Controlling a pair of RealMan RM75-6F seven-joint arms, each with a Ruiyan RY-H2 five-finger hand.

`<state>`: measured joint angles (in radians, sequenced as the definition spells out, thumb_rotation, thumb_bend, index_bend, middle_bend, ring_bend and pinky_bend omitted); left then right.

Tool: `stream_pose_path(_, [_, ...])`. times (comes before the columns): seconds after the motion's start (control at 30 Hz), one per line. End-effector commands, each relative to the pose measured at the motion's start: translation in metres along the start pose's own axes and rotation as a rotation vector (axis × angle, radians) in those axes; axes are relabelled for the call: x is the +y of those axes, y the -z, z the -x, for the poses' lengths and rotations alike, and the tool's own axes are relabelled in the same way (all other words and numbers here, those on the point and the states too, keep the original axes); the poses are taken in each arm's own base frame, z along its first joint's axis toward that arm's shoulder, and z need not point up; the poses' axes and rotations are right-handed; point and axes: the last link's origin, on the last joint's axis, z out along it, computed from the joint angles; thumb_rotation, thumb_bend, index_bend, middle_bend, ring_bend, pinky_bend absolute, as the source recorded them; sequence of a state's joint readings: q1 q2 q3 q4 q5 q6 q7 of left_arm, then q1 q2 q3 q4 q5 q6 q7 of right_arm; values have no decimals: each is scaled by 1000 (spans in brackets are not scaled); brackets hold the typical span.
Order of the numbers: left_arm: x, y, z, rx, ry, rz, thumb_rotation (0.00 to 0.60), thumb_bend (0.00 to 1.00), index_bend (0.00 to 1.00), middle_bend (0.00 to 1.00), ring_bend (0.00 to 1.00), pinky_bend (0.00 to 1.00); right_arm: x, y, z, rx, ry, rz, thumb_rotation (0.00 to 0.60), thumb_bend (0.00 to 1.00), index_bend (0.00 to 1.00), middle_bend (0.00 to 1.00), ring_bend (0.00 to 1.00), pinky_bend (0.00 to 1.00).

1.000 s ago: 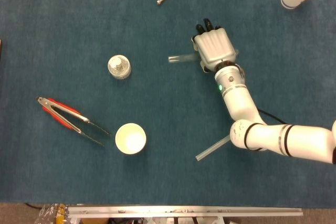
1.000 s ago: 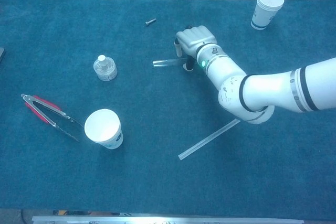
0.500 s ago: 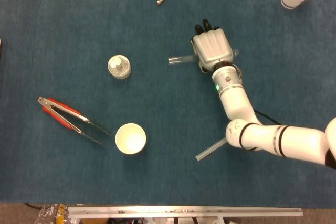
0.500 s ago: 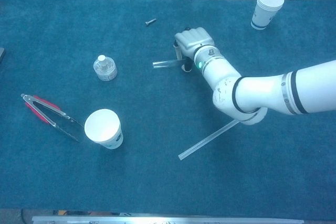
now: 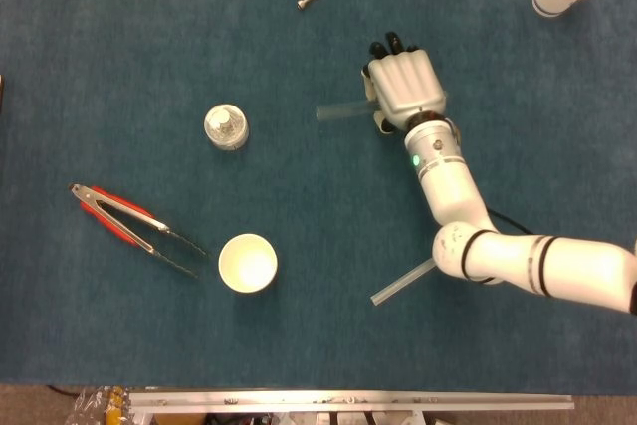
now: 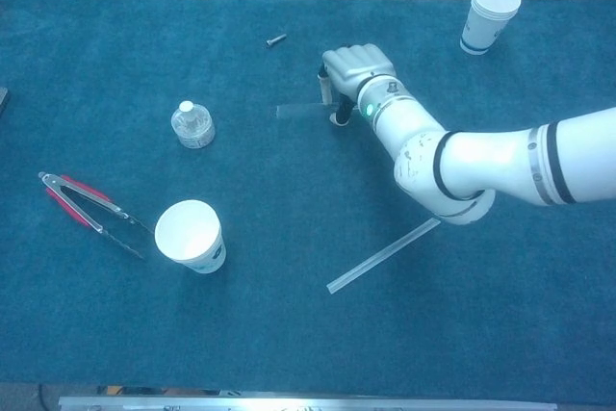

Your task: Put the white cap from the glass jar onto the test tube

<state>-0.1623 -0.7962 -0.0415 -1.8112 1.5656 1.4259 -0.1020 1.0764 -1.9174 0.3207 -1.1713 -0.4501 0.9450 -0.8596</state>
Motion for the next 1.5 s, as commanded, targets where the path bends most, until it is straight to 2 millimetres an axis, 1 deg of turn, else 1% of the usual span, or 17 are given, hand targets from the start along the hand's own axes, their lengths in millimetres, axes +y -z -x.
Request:
stream_pose_path(0.03, [3,-5,-1,-24,38,6,555,322,306,107,0,21,14,6,-17,1,-105,13,600,262,629,214,87,279])
stream_pose_path(0.2, [12,-14,0,-62,86,29,581,322,309,115,0,22,29,16,-38,9,-226,10,600,262,630,214,87,279])
stream_pose_path(0.43, [33,-33,5,-134,157,80,599,322,315,126,0,21,51,37,-69,29,-370,-18,600,262,630,214,87,279])
stream_pose_path(0.6, [51,-49,10,-173,193,116,600,322,317,130,0,21,62,52,-89,57,-405,-42,600,261,630,214,87,279])
stream_pose_path(0.7, [62,-60,16,-205,197,137,600,322,319,133,0,21,70,61,-100,74,-418,-50,600,261,630,214,87,280])
stream_pose_path(0.9, [81,-77,31,-237,136,178,600,322,326,147,0,21,90,75,-117,109,-438,-39,600,261,632,214,87,280])
stream_pose_path(1.1, [99,-95,51,-253,56,214,600,322,371,144,0,22,109,87,-127,136,-440,-17,600,261,634,214,87,280])
stream_pose_path(1.33, [115,-114,73,-264,-2,228,600,323,393,136,0,22,124,95,-129,141,-447,-5,600,261,634,214,87,280])
stream_pose_path(1.5, [122,-125,86,-259,-38,222,600,322,395,124,0,21,130,97,-127,137,-448,-2,600,262,635,214,87,280])
